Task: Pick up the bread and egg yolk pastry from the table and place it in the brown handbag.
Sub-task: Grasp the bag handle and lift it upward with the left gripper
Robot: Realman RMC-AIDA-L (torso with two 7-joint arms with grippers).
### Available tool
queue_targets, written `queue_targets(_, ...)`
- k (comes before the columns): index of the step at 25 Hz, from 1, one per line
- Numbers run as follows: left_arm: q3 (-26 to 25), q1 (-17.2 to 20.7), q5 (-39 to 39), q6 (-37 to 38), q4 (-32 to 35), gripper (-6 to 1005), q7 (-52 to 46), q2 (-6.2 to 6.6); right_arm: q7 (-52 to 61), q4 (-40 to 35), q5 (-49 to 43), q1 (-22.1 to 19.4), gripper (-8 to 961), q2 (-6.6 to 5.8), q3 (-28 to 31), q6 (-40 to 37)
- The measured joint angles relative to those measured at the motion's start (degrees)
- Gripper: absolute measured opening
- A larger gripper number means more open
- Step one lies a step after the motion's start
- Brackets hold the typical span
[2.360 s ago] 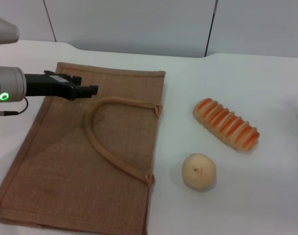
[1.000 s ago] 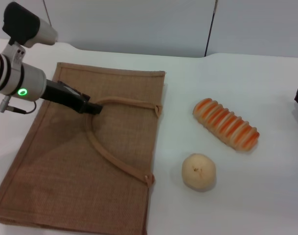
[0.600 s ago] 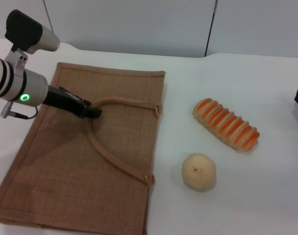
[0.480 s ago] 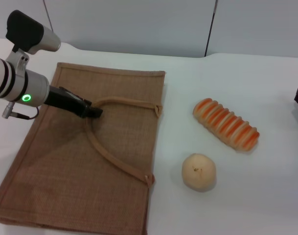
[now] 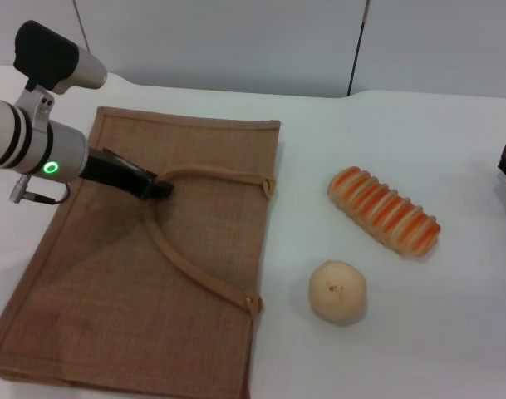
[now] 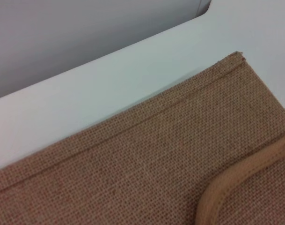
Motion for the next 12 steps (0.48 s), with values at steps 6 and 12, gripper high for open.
queue_targets(6,0.0,-0.5,0.3,0.3,-0.6,241,-0.2,0.0,0.0,0.0,0.1,0.1,789,0.03,0.0,0.0)
queue_targets(12,0.0,-1.6,0.5,1.2,-3.5,205,-0.2,0.49,0.0,0.0,0.2,0.3,789,0.03,0.0,0.0)
